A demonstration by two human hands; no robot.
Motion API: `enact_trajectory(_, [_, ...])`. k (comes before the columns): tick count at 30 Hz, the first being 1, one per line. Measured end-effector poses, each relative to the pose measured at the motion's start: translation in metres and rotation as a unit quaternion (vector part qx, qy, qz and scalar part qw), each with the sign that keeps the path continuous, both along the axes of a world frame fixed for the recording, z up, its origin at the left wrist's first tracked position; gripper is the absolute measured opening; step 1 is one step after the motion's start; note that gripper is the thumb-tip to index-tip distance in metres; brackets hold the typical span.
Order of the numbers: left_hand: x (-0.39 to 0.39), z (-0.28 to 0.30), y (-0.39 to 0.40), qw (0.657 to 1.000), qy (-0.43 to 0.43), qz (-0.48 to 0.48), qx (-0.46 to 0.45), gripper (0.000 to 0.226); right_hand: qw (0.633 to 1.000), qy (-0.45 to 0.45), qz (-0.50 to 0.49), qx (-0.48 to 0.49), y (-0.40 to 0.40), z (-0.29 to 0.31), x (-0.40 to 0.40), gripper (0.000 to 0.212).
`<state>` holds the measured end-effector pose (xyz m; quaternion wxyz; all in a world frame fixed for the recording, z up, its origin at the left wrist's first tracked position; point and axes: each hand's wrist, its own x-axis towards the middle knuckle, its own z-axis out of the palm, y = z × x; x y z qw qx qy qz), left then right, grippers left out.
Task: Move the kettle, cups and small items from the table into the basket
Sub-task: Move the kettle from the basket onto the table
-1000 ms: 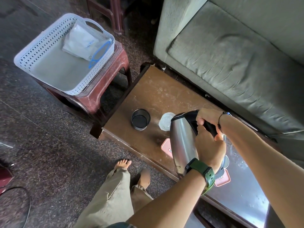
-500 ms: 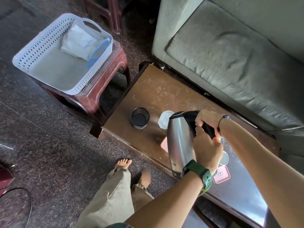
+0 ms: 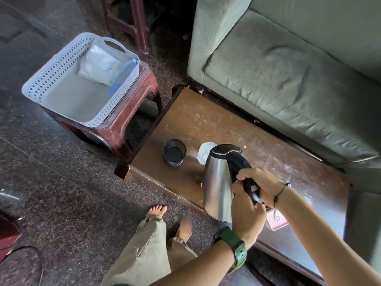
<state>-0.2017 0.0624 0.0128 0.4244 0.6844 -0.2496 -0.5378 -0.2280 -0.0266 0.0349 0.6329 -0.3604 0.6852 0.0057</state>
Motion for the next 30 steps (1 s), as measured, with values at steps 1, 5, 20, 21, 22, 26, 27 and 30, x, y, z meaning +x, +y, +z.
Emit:
enact_trajectory(1, [0.000,-0.002,0.005,1.000,0.000,-0.007,-0.005,0.049,1.000,-0.013,-0.014,0.001,0.006,-0.002,-0.002,0.019])
enact_trajectory(5, [0.002,-0.005,0.015,0.999,-0.007,-0.027,-0.016,0.046,0.995,-0.053,-0.079,-0.036,0.025,-0.004,-0.003,0.023])
enact_trajectory(20, [0.043,0.019,0.006,0.995,-0.048,0.066,-0.056,0.041,0.973,-0.086,-0.092,-0.194,0.047,0.016,0.039,0.009])
enact_trajectory(21, [0.051,0.023,0.006,0.995,-0.044,0.072,-0.057,0.047,0.971,-0.098,-0.090,-0.200,0.048,0.019,0.047,0.007])
enact_trajectory(22, [0.060,0.027,0.007,0.995,-0.040,0.075,-0.054,0.052,0.969,-0.108,-0.087,-0.204,0.049,0.023,0.055,0.005])
enact_trajectory(26, [0.087,0.041,0.008,0.993,-0.020,0.094,-0.061,0.053,0.963,-0.105,-0.105,-0.223,0.049,0.041,0.087,0.007])
enact_trajectory(27, [0.092,0.046,0.006,0.994,-0.009,0.096,-0.057,0.050,0.962,-0.105,-0.111,-0.227,0.048,0.046,0.094,0.010])
enact_trajectory(30, [0.111,0.054,0.003,0.990,-0.015,0.102,-0.096,0.013,0.962,-0.117,-0.110,-0.222,0.049,0.062,0.114,0.013])
